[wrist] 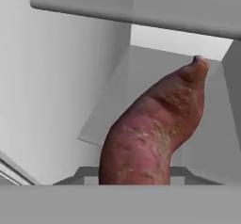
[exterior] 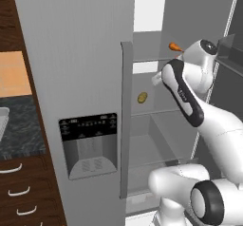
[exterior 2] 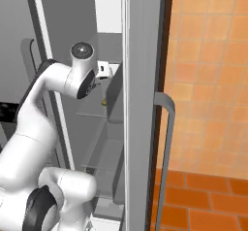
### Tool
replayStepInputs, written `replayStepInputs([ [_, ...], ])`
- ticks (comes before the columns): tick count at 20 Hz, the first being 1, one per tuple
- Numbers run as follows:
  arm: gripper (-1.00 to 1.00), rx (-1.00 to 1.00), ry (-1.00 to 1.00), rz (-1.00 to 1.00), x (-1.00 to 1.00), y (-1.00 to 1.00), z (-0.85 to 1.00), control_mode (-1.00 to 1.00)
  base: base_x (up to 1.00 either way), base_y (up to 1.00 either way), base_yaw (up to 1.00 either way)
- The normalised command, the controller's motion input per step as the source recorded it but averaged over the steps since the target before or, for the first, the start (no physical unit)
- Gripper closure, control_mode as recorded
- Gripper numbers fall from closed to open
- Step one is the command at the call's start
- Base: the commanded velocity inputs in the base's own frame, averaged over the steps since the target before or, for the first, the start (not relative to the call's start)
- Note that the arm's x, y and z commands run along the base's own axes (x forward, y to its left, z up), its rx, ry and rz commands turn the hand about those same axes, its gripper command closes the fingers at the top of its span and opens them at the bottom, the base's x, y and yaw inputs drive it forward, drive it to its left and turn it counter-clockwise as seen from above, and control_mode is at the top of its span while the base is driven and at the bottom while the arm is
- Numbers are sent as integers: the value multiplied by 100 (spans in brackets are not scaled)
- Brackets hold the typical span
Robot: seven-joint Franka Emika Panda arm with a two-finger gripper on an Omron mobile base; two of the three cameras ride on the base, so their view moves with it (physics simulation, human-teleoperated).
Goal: Place one potato and one chicken drumstick in each tupperware on the nearby counter, to pack two identical lunches.
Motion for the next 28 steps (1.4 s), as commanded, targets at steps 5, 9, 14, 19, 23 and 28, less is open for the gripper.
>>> replayStepInputs([
  [5,100,0,29,-4,-100,6,-56,-100,0,0,0],
  [9,100,-7,4,-7,-81,0,0,-100,0,0,0],
  [14,100,-1,-1,-15,-92,10,-3,-100,0,0,0],
  [19,100,0,-3,-11,-42,6,0,100,0,0,0],
  [23,100,0,0,0,0,0,0,100,-23,52,0],
  [28,100,0,0,0,0,0,0,100,-33,100,-3],
])
